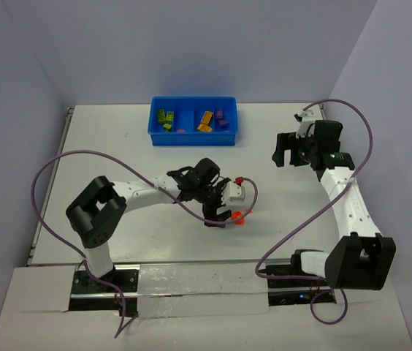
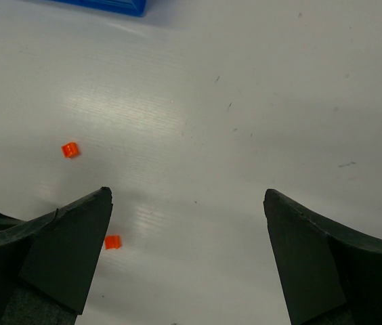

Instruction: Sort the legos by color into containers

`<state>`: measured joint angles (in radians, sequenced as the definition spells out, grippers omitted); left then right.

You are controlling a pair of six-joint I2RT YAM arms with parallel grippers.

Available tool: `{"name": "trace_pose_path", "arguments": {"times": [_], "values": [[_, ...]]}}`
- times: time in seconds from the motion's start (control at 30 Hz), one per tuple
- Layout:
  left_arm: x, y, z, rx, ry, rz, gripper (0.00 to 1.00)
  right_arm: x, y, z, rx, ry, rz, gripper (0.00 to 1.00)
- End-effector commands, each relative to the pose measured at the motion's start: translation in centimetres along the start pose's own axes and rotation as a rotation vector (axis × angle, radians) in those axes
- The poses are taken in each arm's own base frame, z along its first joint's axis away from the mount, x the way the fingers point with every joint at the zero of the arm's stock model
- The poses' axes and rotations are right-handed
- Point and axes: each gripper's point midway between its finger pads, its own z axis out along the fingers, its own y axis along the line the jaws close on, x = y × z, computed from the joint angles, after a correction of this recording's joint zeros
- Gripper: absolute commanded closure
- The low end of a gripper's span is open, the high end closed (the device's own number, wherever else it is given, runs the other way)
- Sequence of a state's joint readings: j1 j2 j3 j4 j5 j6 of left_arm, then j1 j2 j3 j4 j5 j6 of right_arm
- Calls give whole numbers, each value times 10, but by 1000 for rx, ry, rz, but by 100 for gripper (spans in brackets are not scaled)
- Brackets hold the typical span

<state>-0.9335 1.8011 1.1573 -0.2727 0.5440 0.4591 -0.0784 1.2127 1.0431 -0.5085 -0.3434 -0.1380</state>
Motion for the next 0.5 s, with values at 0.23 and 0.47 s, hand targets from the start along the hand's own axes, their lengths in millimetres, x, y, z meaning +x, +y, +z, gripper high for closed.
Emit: {"name": "trace_pose_path", "arguments": {"times": [0.23, 0.47], "values": [[-53, 10, 11, 31, -143, 112, 5, -21, 4, 1, -35, -30, 64, 0], [-53, 13, 25, 40, -119, 148, 7, -33, 0, -10, -55, -57, 92, 0]]}}
